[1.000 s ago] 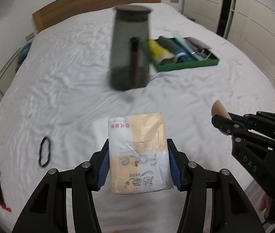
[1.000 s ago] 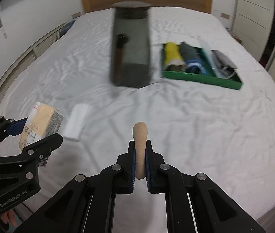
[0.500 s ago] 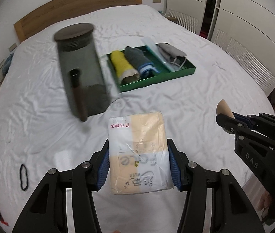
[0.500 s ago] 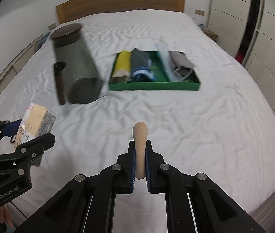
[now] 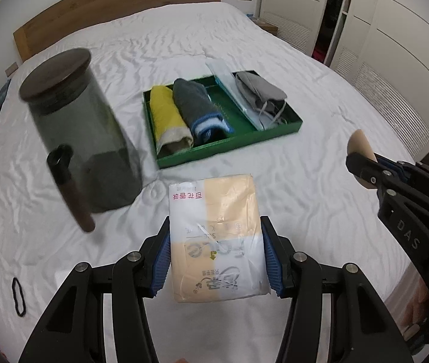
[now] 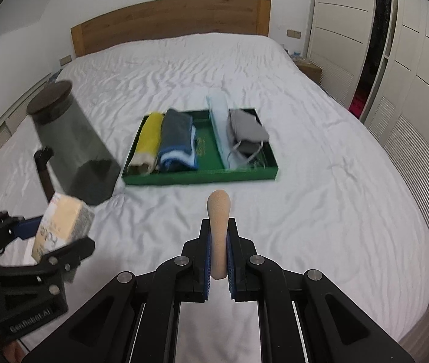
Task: Organize soft objects
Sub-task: 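Carry the wet-wipe pack and beige sponge over the green tray, then lower the wet-wipe pack and sponge into the green tray with both tools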
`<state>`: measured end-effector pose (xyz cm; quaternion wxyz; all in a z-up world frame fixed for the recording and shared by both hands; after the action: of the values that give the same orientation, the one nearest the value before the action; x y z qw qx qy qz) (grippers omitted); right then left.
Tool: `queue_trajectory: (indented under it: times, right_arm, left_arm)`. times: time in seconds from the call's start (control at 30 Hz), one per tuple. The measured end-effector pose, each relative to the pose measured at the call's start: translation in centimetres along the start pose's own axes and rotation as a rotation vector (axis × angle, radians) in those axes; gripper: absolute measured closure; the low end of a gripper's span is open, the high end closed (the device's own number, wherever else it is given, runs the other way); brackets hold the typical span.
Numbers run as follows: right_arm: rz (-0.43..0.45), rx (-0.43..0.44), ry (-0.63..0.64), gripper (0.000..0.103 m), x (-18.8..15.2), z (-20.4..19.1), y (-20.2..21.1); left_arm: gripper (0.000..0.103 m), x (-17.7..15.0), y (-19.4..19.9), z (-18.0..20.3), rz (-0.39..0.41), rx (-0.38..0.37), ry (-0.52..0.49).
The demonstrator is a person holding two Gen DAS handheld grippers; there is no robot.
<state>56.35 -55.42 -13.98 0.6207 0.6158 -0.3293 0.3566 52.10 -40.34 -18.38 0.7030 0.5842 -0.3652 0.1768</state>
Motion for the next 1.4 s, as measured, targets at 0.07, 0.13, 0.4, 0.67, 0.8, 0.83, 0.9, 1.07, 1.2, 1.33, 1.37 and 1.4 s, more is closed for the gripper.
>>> queue_trajectory:
  times: [0.07,0.13,0.4,0.67,0.8,0.83,0.9,1.07,1.2,1.33,1.37,1.4]
  right_arm:
    - [0.014,0.003,0.004,0.095,0.8,0.3,-1.2]
    - [0.027,0.006,0.008,0.095,1.8,0.6,-2.7]
    - [0.084,0.017,0.027,0.095,6.0,1.6,-8.5]
    - [0.112,0.036,0.052,0.095,8.9,1.8,-13.9]
    - [0.103,0.03,0.084,0.095,9.2,1.8,-16.6]
    - [0.102,0.03,0.089,0.095,9.3,1.7,-17.0]
    - [0.097,0.03,0.097,0.095,9.4,1.6,-18.1]
    - [0.064,0.028,0.089,0.095,9.3,1.8,-21.2]
    - [0.056,0.017,0.086,0.095,9.4,2.1,-22.6]
    - [0.056,0.017,0.082,0.095,9.6,2.2,-23.6]
    - [0.055,0.018,0.083,0.095,9.5,2.1,-23.8]
    - [0.053,0.02,0.081,0.095,9.3,2.2,-23.7]
  left_arm:
    - [0.055,1.0,-0.7,0.0,0.013,0.012,0.003]
    - [0.055,2.0,-1.7,-0.3,0.016,0.023,0.02]
    - [0.055,7.2,-5.8,-1.5,0.063,0.077,0.052]
    - [0.055,11.7,-9.4,-2.9,0.121,0.119,0.082]
    - [0.055,13.1,-10.9,-3.5,0.133,0.148,0.082]
    - [0.055,13.2,-11.3,-3.6,0.131,0.156,0.084]
    - [0.055,13.6,-12.0,-3.8,0.131,0.165,0.089]
    - [0.055,14.1,-13.8,-4.2,0.119,0.18,0.102]
    - [0.055,14.0,-14.9,-4.6,0.106,0.198,0.106]
    - [0.055,14.0,-15.7,-4.8,0.101,0.215,0.107]
    - [0.055,13.9,-16.0,-4.9,0.1,0.218,0.104]
    - [0.055,13.9,-16.2,-4.9,0.097,0.223,0.101]
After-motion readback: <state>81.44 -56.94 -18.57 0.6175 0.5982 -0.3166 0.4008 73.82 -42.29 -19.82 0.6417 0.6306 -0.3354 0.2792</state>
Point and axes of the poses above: each gripper's, at about its wrist camera, not at the fingertips, and y roughly against the way its jaws point, z to its right, x to its top, the point moved 9 cm from there along -y, roughly the way its jaws point, and after that the axes turned 13 degrees about z, right-handed, at the moved point
